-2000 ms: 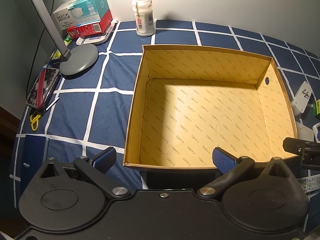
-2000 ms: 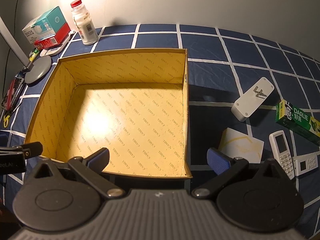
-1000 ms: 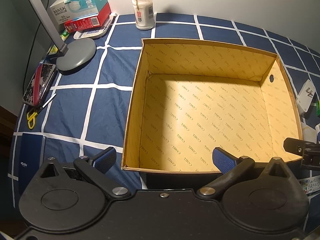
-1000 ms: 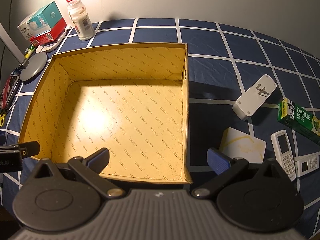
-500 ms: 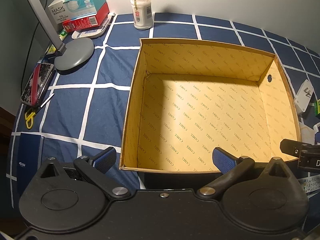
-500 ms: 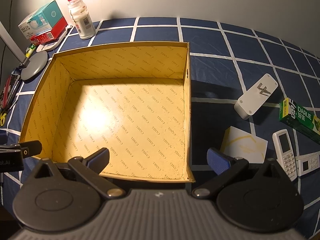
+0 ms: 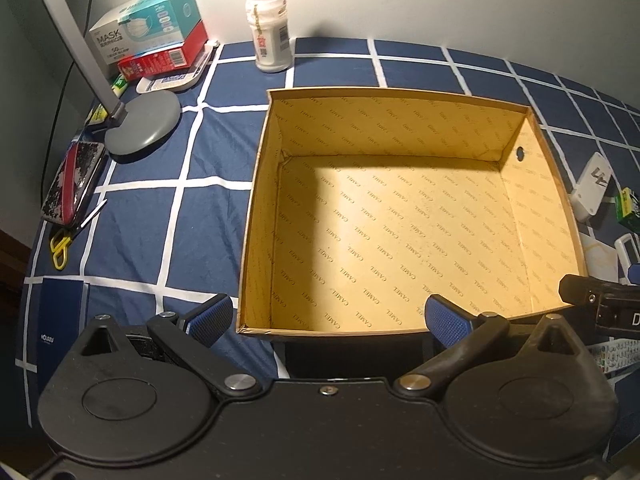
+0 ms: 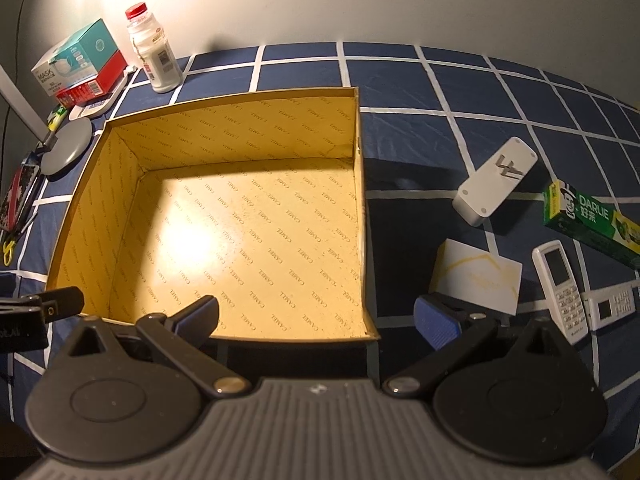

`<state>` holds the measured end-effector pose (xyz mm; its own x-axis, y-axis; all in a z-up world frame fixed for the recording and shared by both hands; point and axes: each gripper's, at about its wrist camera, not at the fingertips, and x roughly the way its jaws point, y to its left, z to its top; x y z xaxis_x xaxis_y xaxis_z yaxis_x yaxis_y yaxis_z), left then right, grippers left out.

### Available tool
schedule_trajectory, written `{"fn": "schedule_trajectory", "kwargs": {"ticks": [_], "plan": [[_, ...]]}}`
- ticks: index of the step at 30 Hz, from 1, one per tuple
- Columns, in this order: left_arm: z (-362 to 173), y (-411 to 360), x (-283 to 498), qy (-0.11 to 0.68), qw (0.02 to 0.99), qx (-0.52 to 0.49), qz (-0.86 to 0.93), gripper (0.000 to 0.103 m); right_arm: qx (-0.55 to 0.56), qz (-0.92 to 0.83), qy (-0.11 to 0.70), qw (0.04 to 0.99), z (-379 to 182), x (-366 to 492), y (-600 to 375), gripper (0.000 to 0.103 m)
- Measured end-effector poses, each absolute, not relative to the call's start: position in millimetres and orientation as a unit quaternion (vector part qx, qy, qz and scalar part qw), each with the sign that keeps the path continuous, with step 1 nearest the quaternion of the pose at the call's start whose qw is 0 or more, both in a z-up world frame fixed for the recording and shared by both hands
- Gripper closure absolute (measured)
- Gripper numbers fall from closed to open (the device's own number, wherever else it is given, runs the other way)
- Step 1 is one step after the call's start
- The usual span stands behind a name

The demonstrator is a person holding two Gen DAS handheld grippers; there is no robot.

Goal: Organize objects

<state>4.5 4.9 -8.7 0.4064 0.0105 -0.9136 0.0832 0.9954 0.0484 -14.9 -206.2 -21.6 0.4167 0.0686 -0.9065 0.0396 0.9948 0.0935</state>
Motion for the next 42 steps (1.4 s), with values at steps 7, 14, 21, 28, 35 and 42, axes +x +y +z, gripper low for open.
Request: {"fn": "schedule_trajectory", "kwargs": {"ticks": [7,14,21,28,35,42], "plan": [[-6.5,-7.6,1.2,0.534,0.842,0.055,-0.055,0.000,0.068,-0.019,0.529,0.846,-15.6,-30.5,-218.0,0.000],[-3.7,-29.1,-0.3,0.526,0.843,0.065,-0.094,0.000,0.086,-0.051,0.523,0.846,-12.2,-46.8,-238.5,0.000],[-4.7,-62.4,-1.1,0.522,0.839,0.078,-0.130,0.000,0.105,-0.086,0.515,0.846,-8.8,-61.3,-270.4,0.000],[-8.4,-98.4,-3.4,0.525,0.833,0.086,-0.150,0.000,0.120,-0.105,0.514,0.843,-11.9,-70.0,-308.0,0.000],[-14.5,-143.5,-9.7,0.533,0.827,0.090,-0.153,0.000,0.125,-0.106,0.520,0.838,-19.8,-73.6,-354.8,0.000],[-30.1,-189.0,-23.3,0.555,0.814,0.084,-0.145,0.000,0.121,-0.091,0.540,0.828,-35.0,-75.3,-402.2,0.000]]}}
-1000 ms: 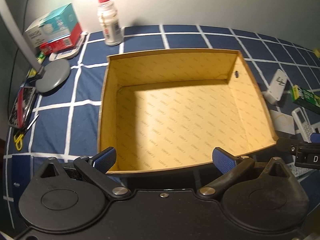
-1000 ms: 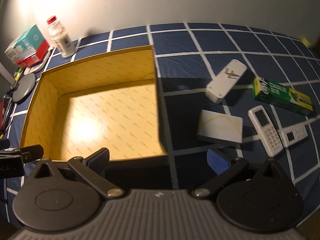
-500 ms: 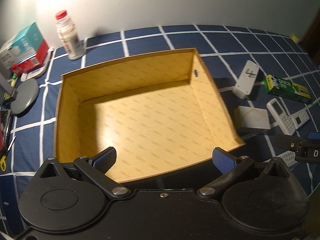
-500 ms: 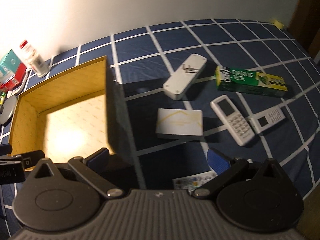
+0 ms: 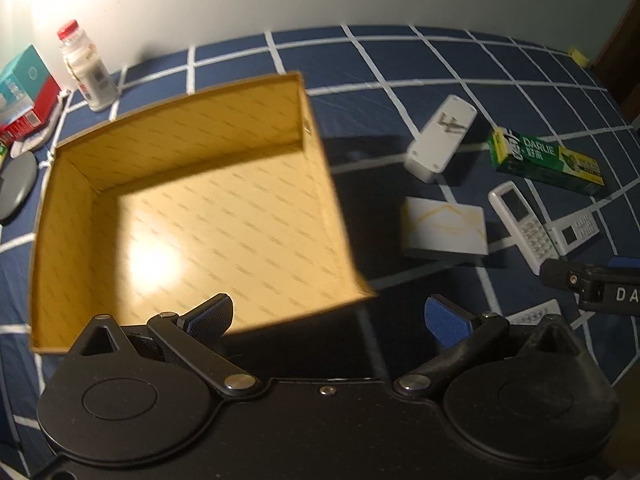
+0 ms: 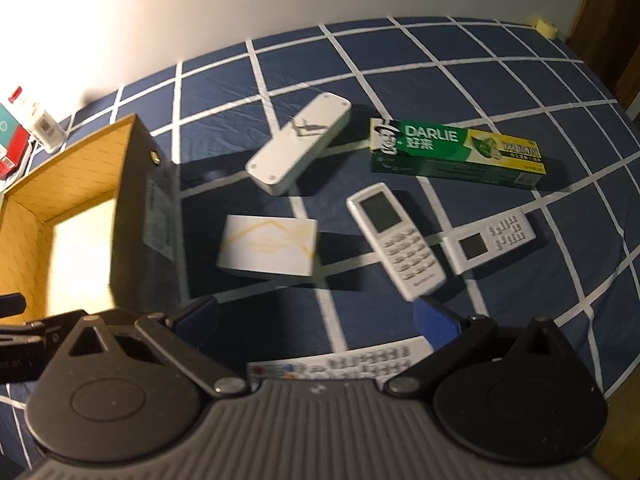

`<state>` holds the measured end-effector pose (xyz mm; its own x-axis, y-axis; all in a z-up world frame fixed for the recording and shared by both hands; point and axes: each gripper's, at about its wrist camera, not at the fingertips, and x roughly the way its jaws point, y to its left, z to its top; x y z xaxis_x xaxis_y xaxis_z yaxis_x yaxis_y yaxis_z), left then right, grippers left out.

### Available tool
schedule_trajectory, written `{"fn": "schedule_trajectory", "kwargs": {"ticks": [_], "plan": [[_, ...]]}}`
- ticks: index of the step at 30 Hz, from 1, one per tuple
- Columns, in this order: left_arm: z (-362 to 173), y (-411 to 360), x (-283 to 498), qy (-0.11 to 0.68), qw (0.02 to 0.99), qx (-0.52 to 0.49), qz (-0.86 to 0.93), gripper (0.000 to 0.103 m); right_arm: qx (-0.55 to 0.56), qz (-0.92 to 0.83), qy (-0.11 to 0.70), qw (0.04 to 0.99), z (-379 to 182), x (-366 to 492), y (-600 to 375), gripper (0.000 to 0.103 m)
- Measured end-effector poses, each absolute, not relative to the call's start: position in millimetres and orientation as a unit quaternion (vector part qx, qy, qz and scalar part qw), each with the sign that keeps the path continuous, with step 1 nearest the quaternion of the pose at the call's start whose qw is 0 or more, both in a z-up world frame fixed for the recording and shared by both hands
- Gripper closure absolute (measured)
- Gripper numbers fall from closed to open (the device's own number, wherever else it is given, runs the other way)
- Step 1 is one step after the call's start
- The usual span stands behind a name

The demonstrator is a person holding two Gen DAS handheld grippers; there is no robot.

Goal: Organize objects
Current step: 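Move both grippers toward the white TV remote with coloured buttons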

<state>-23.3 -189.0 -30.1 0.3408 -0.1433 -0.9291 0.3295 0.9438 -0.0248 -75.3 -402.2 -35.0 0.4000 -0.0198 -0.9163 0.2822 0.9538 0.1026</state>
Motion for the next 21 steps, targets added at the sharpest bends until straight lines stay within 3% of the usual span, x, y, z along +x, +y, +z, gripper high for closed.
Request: {"fn": "schedule_trajectory", "kwargs": {"ticks": [21], "plan": [[-115.2,-263.5,-66.9,0.635,0.761,0.044,-0.122,0.000,0.124,-0.025,0.612,0.780,-107.3,-84.0,-471.2,0.000]]}}
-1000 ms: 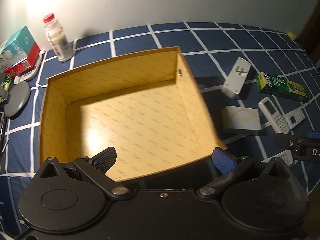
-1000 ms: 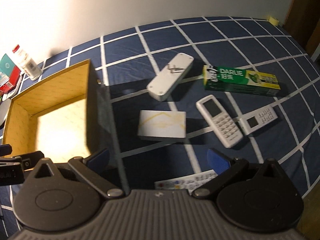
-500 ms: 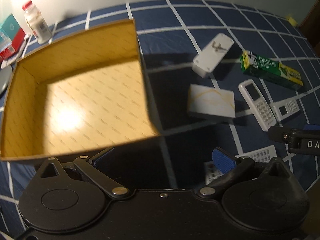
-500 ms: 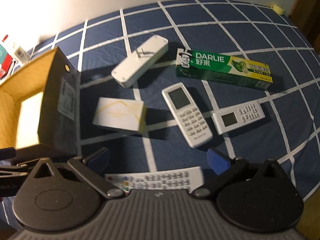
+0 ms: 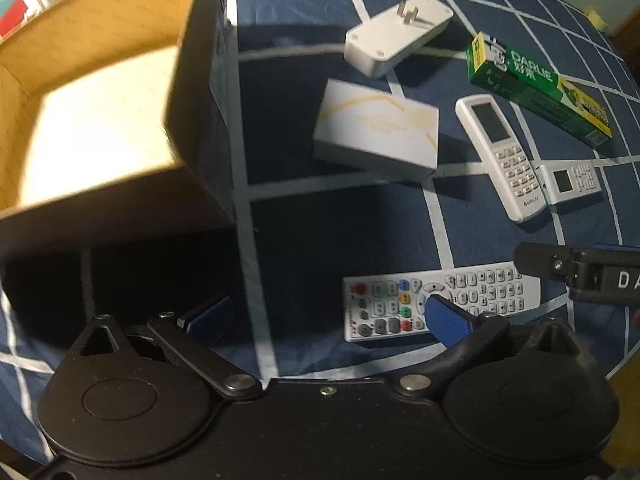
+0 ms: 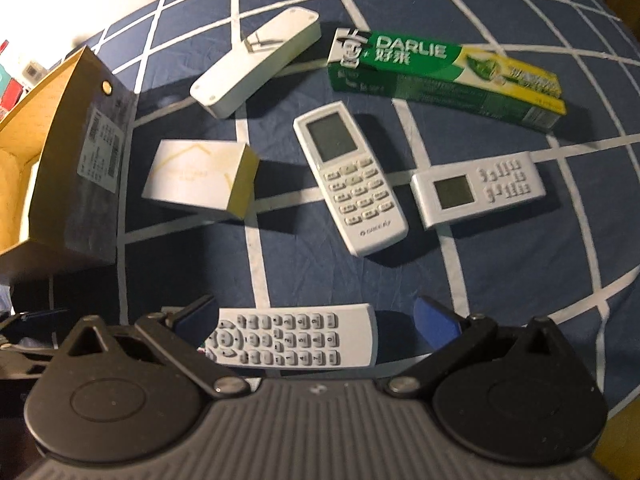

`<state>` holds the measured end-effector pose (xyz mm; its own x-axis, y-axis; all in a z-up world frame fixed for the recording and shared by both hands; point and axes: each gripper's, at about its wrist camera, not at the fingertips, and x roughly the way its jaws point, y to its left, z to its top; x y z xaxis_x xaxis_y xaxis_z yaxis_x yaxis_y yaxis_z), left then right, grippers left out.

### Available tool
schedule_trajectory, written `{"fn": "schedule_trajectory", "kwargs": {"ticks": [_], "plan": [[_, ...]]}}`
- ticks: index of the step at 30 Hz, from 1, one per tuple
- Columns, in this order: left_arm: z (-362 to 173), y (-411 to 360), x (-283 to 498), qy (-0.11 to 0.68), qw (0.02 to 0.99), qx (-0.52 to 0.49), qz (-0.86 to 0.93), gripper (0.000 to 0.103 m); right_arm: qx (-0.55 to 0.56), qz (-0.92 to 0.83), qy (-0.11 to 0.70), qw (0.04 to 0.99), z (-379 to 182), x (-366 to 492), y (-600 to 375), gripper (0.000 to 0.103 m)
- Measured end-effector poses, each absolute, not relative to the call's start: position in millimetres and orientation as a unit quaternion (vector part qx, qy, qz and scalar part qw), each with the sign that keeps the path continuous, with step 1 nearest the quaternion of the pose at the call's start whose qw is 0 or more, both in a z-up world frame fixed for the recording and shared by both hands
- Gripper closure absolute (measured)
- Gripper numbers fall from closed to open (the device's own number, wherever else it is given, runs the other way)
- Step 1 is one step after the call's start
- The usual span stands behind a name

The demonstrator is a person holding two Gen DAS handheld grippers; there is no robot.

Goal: Organize objects
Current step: 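Move both grippers toward the white TV remote with coloured buttons, then close the left gripper on the TV remote while the right gripper grasps its other end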

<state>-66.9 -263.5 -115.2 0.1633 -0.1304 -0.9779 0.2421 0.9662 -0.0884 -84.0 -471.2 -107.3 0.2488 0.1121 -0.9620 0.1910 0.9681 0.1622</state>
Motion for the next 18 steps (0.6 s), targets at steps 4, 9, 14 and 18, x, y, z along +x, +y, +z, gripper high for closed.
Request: {"fn": "schedule_trajectory", "kwargs": {"ticks": [4,9,14,18], "plan": [[-130.7,-266.9,-70.7,0.646,0.753,0.036,-0.120,0.000,0.124,-0.015,0.623,0.772,-120.9,-82.6,-471.4,0.000],[-148.6,-270.3,-74.4,0.660,0.741,0.026,-0.119,0.000,0.123,-0.002,0.645,0.754,-138.8,-80.0,-470.5,0.000],[-158.2,-272.5,-76.0,0.665,0.736,0.011,-0.127,0.000,0.121,0.012,0.658,0.743,-153.5,-78.5,-468.3,0.000],[-162.6,-278.2,-75.7,0.666,0.734,0.007,-0.136,0.000,0.127,0.016,0.665,0.736,-161.4,-77.3,-469.2,0.000]]}}
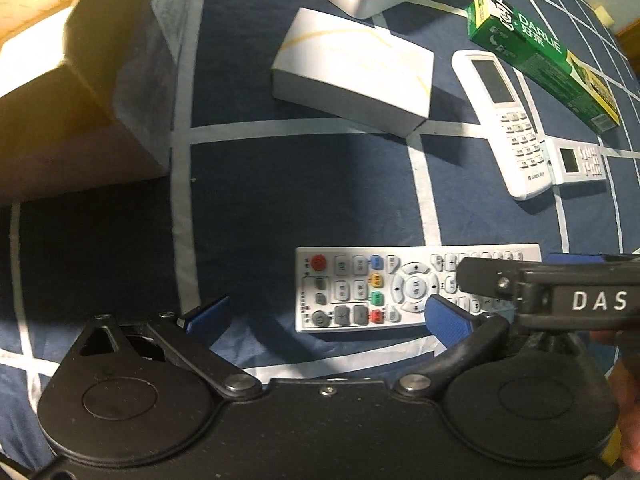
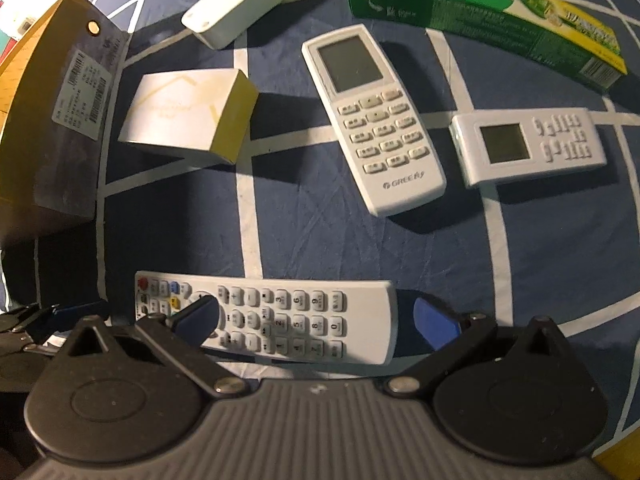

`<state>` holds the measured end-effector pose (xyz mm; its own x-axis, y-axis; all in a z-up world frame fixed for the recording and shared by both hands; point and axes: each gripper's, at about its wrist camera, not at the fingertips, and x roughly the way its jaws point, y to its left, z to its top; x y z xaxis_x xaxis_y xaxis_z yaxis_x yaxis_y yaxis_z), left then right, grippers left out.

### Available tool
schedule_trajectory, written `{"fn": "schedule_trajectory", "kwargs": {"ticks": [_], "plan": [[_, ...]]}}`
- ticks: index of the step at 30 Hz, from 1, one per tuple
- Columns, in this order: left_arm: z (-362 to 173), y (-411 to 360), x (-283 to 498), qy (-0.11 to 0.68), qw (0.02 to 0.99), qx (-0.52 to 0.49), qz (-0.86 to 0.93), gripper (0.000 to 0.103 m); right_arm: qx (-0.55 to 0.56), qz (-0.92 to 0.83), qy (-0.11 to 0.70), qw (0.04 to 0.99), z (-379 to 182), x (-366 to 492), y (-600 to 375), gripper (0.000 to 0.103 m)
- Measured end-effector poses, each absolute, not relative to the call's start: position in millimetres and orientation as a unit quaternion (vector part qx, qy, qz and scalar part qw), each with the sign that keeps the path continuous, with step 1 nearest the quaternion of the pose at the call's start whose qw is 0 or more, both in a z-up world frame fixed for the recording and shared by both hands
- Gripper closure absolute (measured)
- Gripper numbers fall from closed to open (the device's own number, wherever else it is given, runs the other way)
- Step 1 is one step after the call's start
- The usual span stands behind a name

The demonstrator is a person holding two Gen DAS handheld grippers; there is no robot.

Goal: Organize objects
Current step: 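Close the left gripper on the TV remote while the right gripper grasps its other end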

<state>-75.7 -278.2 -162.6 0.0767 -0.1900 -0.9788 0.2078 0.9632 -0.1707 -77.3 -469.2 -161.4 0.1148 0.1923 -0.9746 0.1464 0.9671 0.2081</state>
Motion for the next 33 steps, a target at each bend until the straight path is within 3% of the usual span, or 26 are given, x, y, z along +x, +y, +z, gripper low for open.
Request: {"fn": "schedule_trajectory", "kwargs": {"ticks": [14,19,23,33], "plan": [[-174.6,-290.3,-73.0,0.675,0.720,0.003,-0.158,0.003,0.136,0.015,0.674,0.726,-174.5,-74.1,-470.4,0.003],[-174.3,-291.1,-72.6,0.674,0.720,0.005,-0.166,0.008,0.138,0.021,0.672,0.727,-175.0,-73.7,-468.7,0.006],[-171.6,-292.2,-72.4,0.674,0.717,-0.001,-0.177,0.019,0.134,0.022,0.669,0.731,-173.5,-73.8,-466.9,0.008],[-163.1,-287.0,-71.3,0.672,0.720,-0.004,-0.171,0.019,0.132,0.026,0.660,0.739,-165.5,-73.3,-460.8,0.010]]}}
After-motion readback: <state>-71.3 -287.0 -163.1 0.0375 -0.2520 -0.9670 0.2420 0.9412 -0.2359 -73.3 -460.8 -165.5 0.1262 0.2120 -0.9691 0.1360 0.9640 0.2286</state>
